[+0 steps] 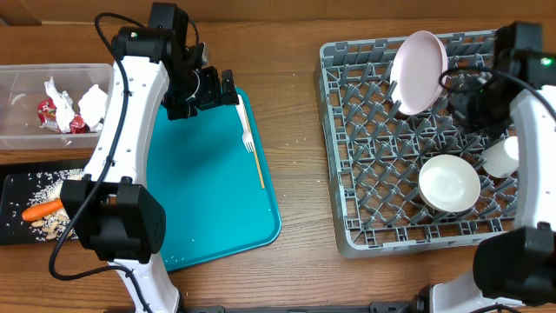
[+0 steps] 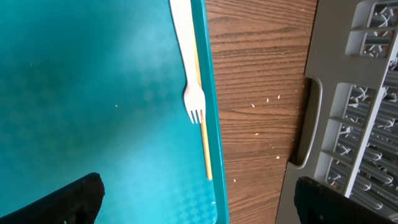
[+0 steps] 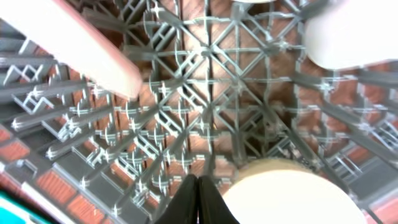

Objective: Sort waste into correct bins and load items into the dishwasher rack

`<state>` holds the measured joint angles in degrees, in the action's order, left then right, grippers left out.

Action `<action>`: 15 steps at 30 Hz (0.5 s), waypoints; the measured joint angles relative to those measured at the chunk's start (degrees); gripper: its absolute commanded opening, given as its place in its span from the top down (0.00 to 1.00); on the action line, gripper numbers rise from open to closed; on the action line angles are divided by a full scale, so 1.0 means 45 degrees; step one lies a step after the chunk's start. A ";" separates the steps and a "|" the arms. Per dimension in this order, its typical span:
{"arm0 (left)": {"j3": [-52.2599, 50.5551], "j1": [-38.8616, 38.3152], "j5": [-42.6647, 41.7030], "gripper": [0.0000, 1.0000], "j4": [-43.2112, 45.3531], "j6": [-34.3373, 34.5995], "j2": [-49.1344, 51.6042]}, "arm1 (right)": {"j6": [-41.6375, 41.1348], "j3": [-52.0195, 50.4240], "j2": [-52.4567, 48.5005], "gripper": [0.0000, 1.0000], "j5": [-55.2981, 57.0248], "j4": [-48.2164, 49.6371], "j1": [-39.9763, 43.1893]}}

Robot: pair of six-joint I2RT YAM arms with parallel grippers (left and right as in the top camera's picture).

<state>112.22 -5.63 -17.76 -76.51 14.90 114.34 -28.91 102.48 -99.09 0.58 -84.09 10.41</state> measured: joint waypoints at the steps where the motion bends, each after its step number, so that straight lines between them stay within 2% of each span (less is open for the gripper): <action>1: 0.0000 0.0000 0.0005 0.00 0.0005 0.0000 0.0000 | -0.0097 0.0194 0.0092 0.96 0.0102 -0.0364 0.0000; 6: 0.0000 0.0000 0.0005 0.00 0.0005 0.0000 0.0000 | -0.1151 0.0325 0.0792 0.95 0.1161 -0.2380 0.0000; 9: 0.0000 0.0000 0.0005 0.00 0.0005 0.0000 0.0005 | -0.1647 0.0248 0.1389 0.89 0.1559 -0.2841 0.0000; 10: 0.0000 0.0000 0.0005 0.00 0.0005 0.0000 0.0000 | -0.1763 0.0112 0.1666 0.75 0.1651 -0.2827 0.0000; 11: 0.0000 0.0000 0.0005 0.00 0.0010 0.0000 0.0000 | -0.1914 -0.0121 0.2001 0.21 0.1724 -0.2778 0.0000; 12: 0.0000 0.0000 0.0005 0.00 0.0005 0.0000 0.0000 | -0.2011 -0.0418 0.2361 0.00 0.1792 -0.2769 0.0010; 15: 0.0000 0.0000 0.0010 0.00 0.0010 0.0000 0.0000 | -0.2157 -0.1583 0.3531 0.00 0.1870 -0.2545 0.0131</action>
<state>112.22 -5.63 -17.72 -76.47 14.90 114.34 -38.61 95.35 -83.20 8.99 -95.55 11.00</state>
